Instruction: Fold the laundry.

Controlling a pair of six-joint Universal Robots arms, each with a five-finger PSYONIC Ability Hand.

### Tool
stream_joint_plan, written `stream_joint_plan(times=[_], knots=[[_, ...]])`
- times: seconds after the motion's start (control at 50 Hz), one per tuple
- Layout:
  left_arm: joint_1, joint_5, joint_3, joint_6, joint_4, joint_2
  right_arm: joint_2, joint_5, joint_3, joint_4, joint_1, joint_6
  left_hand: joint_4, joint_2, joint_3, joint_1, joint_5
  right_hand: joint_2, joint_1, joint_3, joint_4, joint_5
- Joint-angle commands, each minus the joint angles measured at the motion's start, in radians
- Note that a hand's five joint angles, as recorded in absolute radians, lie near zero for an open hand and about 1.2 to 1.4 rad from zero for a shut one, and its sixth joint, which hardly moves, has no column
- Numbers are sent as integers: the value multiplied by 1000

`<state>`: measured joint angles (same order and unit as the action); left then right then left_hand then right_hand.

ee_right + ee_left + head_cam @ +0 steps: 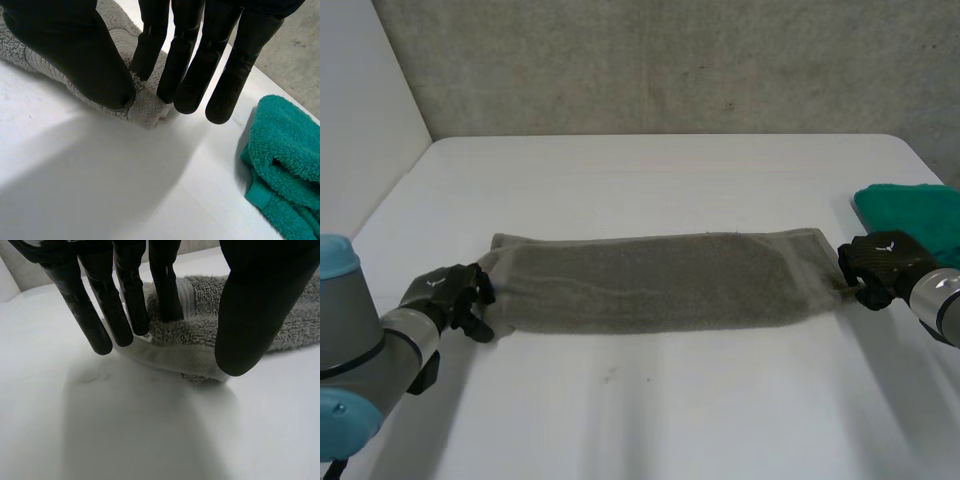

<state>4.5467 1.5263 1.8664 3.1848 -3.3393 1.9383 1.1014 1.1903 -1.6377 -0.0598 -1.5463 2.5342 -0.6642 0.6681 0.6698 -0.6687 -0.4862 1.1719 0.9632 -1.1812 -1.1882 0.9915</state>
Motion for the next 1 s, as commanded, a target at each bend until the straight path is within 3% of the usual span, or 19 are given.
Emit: stream_joint_plan(times=[0.02, 0.18, 0.32, 0.38, 0.56, 0.7, 0.8, 0.9, 0.98, 1.0], knots=[[-3, 5, -36, 3, -3, 45, 0, 0, -2, 0, 0, 0, -101, 97, 96, -97, -105, 224, 433, -215, -208, 230], [-5, 38, -69, 3, -29, 87, 0, 0, -14, -8, -1, -2, -359, 355, 354, -355, -363, 224, 433, -215, -208, 230], [-14, 60, -75, 32, -43, 91, 2, 5, -11, -6, -1, -2, -729, 725, 723, -724, -732, 224, 433, -215, -208, 230], [-21, 58, -75, 56, -43, 82, 2, 6, -7, -6, -1, -2, -732, 728, 726, -728, -736, 224, 433, -215, -208, 230], [-2, 43, -81, 315, -35, -16, 12, 34, 30, 6, 6, -43, -732, 728, 726, -728, -736, 224, 433, -215, -208, 230], [35, -31, -46, 526, -28, -48, 17, 71, 29, 5, 6, -74, -727, 723, 721, -722, -730, 224, 433, -215, -208, 230], [51, -35, -23, 602, -28, -39, 21, 101, 21, 5, 8, -101, -648, 644, 642, -643, -651, 224, 433, -215, -208, 230], [34, -35, -3, 604, -26, -32, 21, 103, 12, 8, 0, -107, -519, 515, 513, -514, -522, 224, 433, -215, -208, 230], [-14, -23, -3, 606, -25, -41, 21, 101, 9, 23, 6, -107, 67, -71, -73, 72, 64, 224, 433, -215, -208, 230], [-24, -22, -3, 606, -25, -44, 21, 101, 10, 24, 8, -107, 86, -90, -92, 91, 83, 224, 433, -215, -208, 230]])
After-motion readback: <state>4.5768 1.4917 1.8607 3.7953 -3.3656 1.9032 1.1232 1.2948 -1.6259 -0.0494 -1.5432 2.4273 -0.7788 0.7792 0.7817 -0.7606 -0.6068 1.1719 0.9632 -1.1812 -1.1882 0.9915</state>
